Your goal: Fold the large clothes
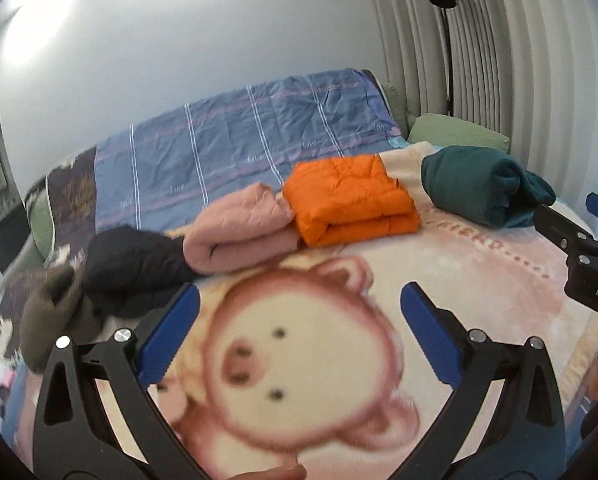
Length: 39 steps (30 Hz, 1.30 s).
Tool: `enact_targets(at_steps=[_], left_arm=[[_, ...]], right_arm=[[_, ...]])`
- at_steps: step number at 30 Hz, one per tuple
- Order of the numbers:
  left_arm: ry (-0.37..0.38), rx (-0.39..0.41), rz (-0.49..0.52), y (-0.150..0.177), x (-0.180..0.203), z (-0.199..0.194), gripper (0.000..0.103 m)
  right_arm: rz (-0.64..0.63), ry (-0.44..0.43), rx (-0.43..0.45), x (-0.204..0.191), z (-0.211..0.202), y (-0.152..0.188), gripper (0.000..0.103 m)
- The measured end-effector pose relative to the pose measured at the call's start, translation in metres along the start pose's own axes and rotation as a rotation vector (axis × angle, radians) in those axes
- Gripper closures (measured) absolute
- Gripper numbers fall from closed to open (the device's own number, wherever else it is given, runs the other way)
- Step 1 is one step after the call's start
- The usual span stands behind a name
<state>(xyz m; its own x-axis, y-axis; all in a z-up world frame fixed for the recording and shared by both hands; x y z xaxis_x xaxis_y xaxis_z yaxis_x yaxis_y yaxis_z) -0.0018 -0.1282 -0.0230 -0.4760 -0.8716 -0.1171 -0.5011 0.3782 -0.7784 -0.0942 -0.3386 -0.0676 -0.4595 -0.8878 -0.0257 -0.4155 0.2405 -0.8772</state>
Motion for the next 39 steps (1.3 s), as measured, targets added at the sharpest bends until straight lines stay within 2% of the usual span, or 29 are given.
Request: enact_targets(at_steps=[6,14,39], left_arm=[[-0.019,-0.034,-0.043,0.020,-0.016,-0.008,0.002],[-0.052,0.003,-0.057,0.020,-0.021,-0.023,0.002],[-0.018,-0.031,-0.041,0.024,-0.015,-0.017,0.002]], right_arm=[[-0.034,-0.017,-0.039,-0.018,-0.005,0.012,0.001],[-0.027,-0.008,-0.033,-0.022,-0.013,0.012,0.001],[-0.021,-0.013,-0.045,-0.022,-0.008,0.010,0.001]])
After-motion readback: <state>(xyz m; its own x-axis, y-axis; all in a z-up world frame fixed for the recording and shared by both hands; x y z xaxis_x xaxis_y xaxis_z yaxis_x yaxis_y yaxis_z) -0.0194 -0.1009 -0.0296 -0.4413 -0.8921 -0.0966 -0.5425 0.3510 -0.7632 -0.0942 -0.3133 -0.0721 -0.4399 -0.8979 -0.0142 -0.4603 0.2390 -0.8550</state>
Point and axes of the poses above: each gripper's, at about its wrist camera, not at the fingertips, and z roughly the way its jaws point, x to its right, y to its underside, the point moved 10 cm from there along z, roughly the way its jaws point, and after that the axes turned 7 degrees about -x, right-handed, at the moved point
